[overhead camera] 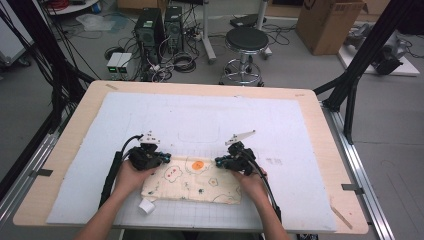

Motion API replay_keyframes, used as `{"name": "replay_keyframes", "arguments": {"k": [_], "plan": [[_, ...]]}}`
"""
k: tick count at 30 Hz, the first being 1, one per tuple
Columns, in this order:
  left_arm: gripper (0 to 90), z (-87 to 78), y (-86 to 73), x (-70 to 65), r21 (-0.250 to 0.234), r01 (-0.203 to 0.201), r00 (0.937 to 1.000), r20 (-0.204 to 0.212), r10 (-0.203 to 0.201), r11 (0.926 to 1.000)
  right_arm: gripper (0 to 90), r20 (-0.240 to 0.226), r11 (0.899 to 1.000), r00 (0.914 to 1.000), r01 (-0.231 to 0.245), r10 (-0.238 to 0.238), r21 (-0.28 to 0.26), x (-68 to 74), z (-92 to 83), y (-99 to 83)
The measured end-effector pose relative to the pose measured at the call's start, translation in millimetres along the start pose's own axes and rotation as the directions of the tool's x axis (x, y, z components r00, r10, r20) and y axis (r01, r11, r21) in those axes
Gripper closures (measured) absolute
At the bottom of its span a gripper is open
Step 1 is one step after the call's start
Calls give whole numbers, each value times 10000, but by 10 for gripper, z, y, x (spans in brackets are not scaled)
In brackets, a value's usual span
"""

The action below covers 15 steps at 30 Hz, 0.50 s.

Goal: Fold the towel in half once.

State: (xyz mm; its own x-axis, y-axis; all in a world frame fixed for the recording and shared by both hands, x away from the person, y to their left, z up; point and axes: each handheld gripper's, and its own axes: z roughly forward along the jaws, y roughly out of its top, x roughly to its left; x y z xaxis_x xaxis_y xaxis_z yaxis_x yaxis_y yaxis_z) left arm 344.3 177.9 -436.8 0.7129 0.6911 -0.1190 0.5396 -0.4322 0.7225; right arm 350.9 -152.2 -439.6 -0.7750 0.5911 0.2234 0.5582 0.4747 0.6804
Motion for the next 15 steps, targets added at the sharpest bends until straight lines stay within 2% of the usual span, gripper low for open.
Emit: {"name": "replay_keyframes", "arguments": {"k": [7, 15], "plan": [[894, -97, -112, 106, -263, 419, 9991, 38, -419, 9988, 896, 128, 9996, 9996, -258, 260, -95, -102, -137, -117], [895, -159, -164, 165, -264, 462, 9989, -25, -463, 9986, 896, 324, 9989, 9986, -399, 407, -229, -175, -246, -214]]}}
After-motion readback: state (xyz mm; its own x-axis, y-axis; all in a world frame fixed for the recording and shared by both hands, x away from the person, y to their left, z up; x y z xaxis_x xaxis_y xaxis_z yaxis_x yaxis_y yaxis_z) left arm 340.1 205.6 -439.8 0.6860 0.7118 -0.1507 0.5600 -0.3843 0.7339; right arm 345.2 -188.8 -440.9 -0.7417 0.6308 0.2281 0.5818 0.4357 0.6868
